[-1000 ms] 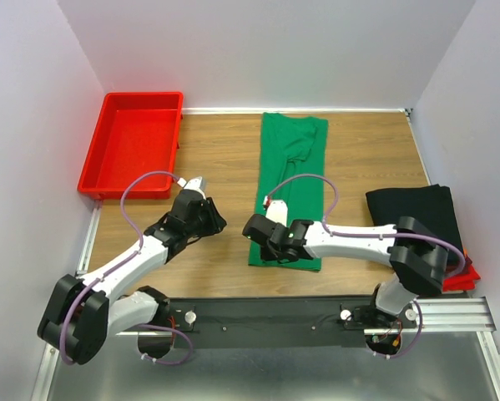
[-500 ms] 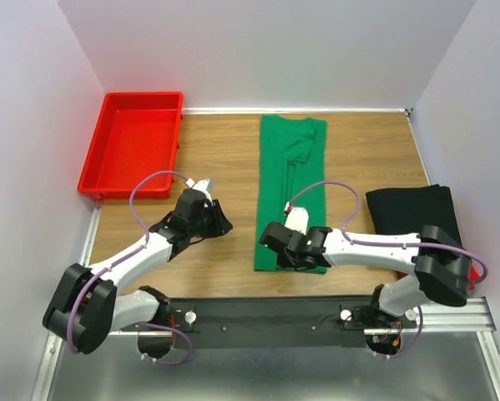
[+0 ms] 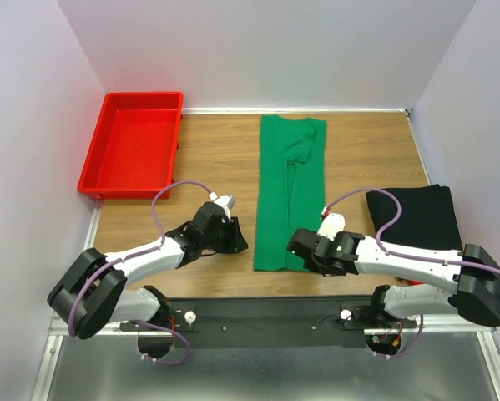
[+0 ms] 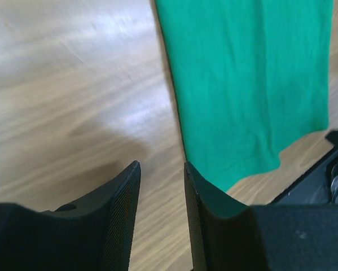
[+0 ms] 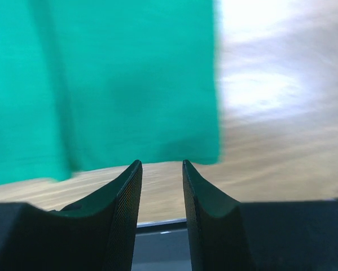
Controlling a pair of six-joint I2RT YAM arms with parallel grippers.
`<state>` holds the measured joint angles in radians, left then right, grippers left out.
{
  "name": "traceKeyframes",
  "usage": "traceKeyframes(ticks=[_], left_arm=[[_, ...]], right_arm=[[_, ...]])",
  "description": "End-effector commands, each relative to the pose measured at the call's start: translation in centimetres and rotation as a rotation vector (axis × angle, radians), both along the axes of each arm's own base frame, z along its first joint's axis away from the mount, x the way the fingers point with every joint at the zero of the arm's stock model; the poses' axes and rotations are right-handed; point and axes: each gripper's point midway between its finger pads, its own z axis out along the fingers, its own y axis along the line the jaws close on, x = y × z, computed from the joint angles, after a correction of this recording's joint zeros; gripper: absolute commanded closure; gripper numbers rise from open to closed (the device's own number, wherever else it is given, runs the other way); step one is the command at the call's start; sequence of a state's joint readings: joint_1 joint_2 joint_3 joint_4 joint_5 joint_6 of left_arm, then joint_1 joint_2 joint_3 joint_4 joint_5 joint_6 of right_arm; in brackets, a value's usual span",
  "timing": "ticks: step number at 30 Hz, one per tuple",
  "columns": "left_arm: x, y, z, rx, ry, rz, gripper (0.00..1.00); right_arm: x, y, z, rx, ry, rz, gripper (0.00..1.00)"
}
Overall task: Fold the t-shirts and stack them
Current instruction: Fold the tshirt
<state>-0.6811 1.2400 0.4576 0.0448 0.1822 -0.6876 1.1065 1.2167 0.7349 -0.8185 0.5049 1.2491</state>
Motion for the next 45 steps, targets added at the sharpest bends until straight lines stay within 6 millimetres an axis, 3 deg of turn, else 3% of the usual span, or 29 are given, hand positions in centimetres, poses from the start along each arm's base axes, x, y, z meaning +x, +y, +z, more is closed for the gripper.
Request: traceKeyframes(ticks=[1, 9, 18, 25, 33, 36, 37, 39, 42, 45], left_arm=[[-1.5, -1.4, -0.6, -0.013, 0.023, -0.045, 0.56], [-3.3, -2.4, -1.4, 0.005, 0.044, -0.103, 0.55], [-4.5, -3.3, -2.5, 0.034, 0.071, -0.147, 0.56], [-4.9, -3.6, -3.1, 0.055, 0.090, -0.149, 0.58], [-5.1, -3.8, -3.5, 0.090, 0.102, -0.158, 0.67], [-5.0, -3.6, -3.9, 0.117, 0.110, -0.155, 0.85], [-4.8, -3.5, -4.0, 0.126, 0.106, -0.149, 0.93], [-4.6, -3.4, -3.9, 0.139, 0.103, -0.145, 0.99], [-4.5, -3.1, -3.8, 0.163, 0.105, -0.141, 1.00], [-4.5, -2.7, -3.9, 0.187, 0.111, -0.129, 1.00]], right_arm=[[-1.5, -4.4, -1.8, -0.094, 0.047, -0.125, 0.58], [-2.5, -6.6, -2.1, -0.058, 0.066, -0.211, 0.57], [-0.7, -5.2, -1.2, -0.063, 0.016, -0.190, 0.55], [-0.1, -4.0, -2.1, -0.058, 0.018, -0.146, 0.54], [-0.2, -4.6, -3.6, -0.077, 0.043, -0.150, 0.55], [-0.1, -5.3, -3.7, -0.070, 0.045, -0.162, 0.58], [-0.1, -5.6, -3.8, -0.062, 0.047, -0.168, 0.62], [-0.2, -5.8, -3.9, -0.060, 0.051, -0.168, 0.70], [-0.4, -5.7, -4.2, -0.050, 0.065, -0.159, 0.86], [-0.6, -5.5, -4.6, -0.047, 0.083, -0.152, 0.95]])
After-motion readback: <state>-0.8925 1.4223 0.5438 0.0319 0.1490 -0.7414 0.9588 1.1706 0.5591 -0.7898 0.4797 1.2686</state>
